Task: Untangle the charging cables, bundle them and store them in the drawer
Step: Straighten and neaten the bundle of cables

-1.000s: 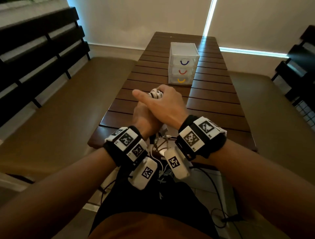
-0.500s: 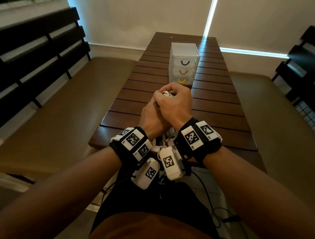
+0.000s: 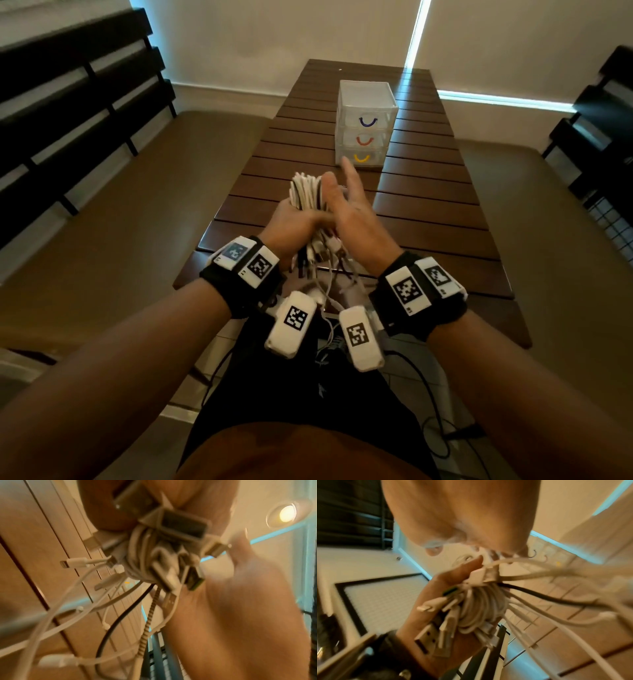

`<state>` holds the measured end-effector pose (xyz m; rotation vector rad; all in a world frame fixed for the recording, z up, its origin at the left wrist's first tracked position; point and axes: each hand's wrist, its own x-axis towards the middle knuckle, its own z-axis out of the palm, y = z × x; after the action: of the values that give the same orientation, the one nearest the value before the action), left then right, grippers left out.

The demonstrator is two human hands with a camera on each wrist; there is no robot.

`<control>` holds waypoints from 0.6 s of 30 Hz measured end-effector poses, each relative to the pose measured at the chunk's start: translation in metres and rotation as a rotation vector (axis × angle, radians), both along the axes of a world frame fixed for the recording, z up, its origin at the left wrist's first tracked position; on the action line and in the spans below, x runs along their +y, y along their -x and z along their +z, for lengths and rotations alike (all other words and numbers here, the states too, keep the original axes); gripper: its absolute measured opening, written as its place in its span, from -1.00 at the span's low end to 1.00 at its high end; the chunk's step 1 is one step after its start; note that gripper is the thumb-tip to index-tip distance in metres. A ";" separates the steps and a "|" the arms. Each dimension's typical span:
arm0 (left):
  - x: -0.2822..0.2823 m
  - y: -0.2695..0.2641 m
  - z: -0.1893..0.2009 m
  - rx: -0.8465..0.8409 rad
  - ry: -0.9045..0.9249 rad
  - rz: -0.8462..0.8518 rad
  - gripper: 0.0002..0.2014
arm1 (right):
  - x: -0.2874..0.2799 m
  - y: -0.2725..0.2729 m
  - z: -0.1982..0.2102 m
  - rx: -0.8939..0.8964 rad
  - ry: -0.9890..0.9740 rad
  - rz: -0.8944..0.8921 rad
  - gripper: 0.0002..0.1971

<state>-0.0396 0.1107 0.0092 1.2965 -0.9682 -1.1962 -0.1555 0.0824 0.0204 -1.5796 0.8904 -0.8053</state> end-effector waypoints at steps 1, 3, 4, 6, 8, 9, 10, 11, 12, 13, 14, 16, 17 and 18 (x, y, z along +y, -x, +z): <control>0.000 -0.004 0.007 0.088 -0.039 0.008 -0.61 | -0.001 0.005 -0.003 -0.029 -0.026 0.068 -0.26; -0.001 -0.016 0.015 0.256 -0.123 -0.033 -0.73 | -0.002 0.012 -0.010 0.006 0.010 0.197 -0.13; -0.001 -0.021 0.019 0.339 -0.148 -0.068 -0.82 | -0.005 0.013 -0.015 0.039 0.038 0.254 -0.02; 0.002 -0.028 0.024 0.418 -0.167 -0.132 -0.87 | -0.010 0.013 -0.018 0.086 0.036 0.355 0.00; 0.005 -0.029 0.028 0.448 -0.171 -0.190 -0.90 | -0.013 0.012 -0.018 0.048 -0.033 0.426 -0.27; 0.007 -0.030 0.030 0.468 -0.163 -0.200 -0.89 | -0.013 0.012 -0.015 0.013 -0.082 0.444 -0.44; 0.009 -0.030 0.031 0.484 -0.162 -0.195 -0.89 | -0.013 0.013 -0.012 -0.012 -0.137 0.470 -0.59; 0.011 -0.031 0.031 0.502 -0.158 -0.189 -0.88 | -0.013 0.014 -0.010 -0.015 -0.179 0.505 -0.70; 0.012 -0.031 0.032 0.524 -0.147 -0.181 -0.88 | -0.012 0.016 -0.007 0.014 -0.188 0.534 -0.79; 0.012 -0.033 0.031 0.544 -0.126 -0.177 -0.89 | -0.012 0.017 -0.007 0.063 -0.180 0.540 -0.86; 0.013 -0.032 0.031 0.569 -0.107 -0.174 -0.91 | -0.012 0.018 -0.009 0.102 -0.176 0.530 -0.91; 0.015 -0.031 0.031 0.600 -0.112 -0.181 -0.86 | -0.012 0.018 -0.015 0.100 -0.232 0.533 -0.87; 0.016 -0.030 0.032 0.604 -0.135 -0.194 -0.84 | -0.011 0.018 -0.019 0.075 -0.286 0.562 -0.81; 0.018 -0.027 0.034 0.606 -0.154 -0.207 -0.85 | -0.010 0.018 -0.024 0.048 -0.336 0.603 -0.76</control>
<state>-0.0131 0.1286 0.0428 0.8695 -0.5784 -1.7206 -0.1740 0.0725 -0.0038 -1.4517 0.4982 -0.1778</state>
